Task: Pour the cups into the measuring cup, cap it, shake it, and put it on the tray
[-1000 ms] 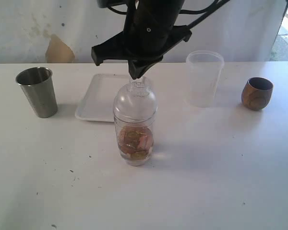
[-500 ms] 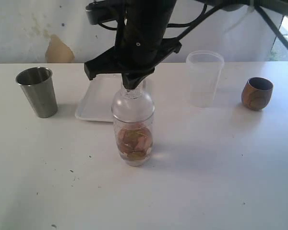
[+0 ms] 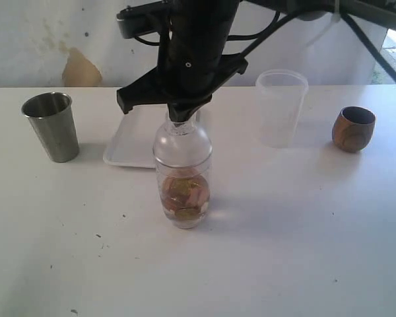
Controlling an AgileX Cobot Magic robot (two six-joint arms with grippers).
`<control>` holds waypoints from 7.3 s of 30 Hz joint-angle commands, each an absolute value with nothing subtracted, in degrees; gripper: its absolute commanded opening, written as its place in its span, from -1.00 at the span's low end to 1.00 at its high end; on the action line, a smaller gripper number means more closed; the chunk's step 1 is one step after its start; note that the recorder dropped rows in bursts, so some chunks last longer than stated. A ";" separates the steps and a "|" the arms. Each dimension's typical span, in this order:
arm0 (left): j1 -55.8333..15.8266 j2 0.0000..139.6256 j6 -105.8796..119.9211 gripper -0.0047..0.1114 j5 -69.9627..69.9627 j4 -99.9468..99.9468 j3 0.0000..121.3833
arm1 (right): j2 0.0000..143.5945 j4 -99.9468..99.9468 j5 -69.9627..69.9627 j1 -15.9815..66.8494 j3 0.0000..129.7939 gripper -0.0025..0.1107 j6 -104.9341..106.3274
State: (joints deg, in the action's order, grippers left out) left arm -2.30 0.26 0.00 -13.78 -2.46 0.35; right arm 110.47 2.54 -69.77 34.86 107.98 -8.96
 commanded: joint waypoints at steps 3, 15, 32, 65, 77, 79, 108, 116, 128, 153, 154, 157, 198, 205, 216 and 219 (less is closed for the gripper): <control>-2.28 0.00 0.00 -0.92 -13.29 -2.14 0.00 | 111.84 2.35 -69.96 34.91 107.85 -0.96 -9.14; -2.28 0.00 0.00 -0.92 -13.29 -2.14 0.00 | 112.09 0.46 -69.96 34.91 103.47 -0.96 -8.75; -2.28 0.00 0.00 -0.92 -13.29 -2.14 0.00 | 111.46 0.61 -69.96 34.91 103.30 -0.96 -8.56; -2.28 0.00 0.00 -0.92 -13.29 -2.14 0.00 | 103.01 6.32 -69.96 34.91 110.35 0.06 -7.34; -2.28 0.00 0.00 -0.92 -13.29 -2.14 0.00 | 102.30 7.37 -69.96 34.91 110.20 0.57 -7.72; -2.28 0.00 0.00 -0.92 -13.29 -2.14 0.00 | 102.30 7.96 -69.96 34.91 110.10 0.67 -7.72; -2.28 0.00 0.00 -0.92 -13.29 -2.14 0.00 | 80.68 7.46 3.69 41.46 47.61 0.90 -7.26; -2.28 0.00 0.00 -0.92 -13.29 -2.14 0.00 | 81.13 4.23 23.84 38.68 35.17 0.90 -7.14; -2.28 0.00 0.00 -0.92 -13.29 -2.14 0.00 | 96.63 -6.46 42.62 36.53 31.92 0.90 -0.90; -2.28 0.00 0.00 -0.92 -13.29 -2.14 0.00 | 116.52 -8.05 50.46 36.53 47.40 0.90 2.84; -2.28 0.00 0.00 -0.92 -13.29 -2.14 0.00 | 116.61 -8.15 50.46 36.53 47.40 0.90 2.84; -2.28 0.00 0.00 -0.92 -13.29 -2.14 0.00 | 116.61 -8.30 50.46 36.53 47.40 0.90 2.84; -2.28 0.00 0.00 -0.92 -13.29 -2.14 0.00 | 96.85 -19.25 39.58 35.50 47.29 -0.96 11.34; -2.28 0.00 0.00 -0.92 -13.29 -2.14 0.00 | 89.88 1.48 28.21 36.55 48.42 -0.96 -0.88; -2.39 0.00 0.00 -0.92 -13.31 -2.14 0.00 | 88.04 -38.58 32.55 33.48 48.65 -0.96 12.30; -2.39 0.00 0.00 -0.92 -13.31 -2.14 0.00 | 87.87 -15.22 28.70 36.50 48.52 -0.96 16.73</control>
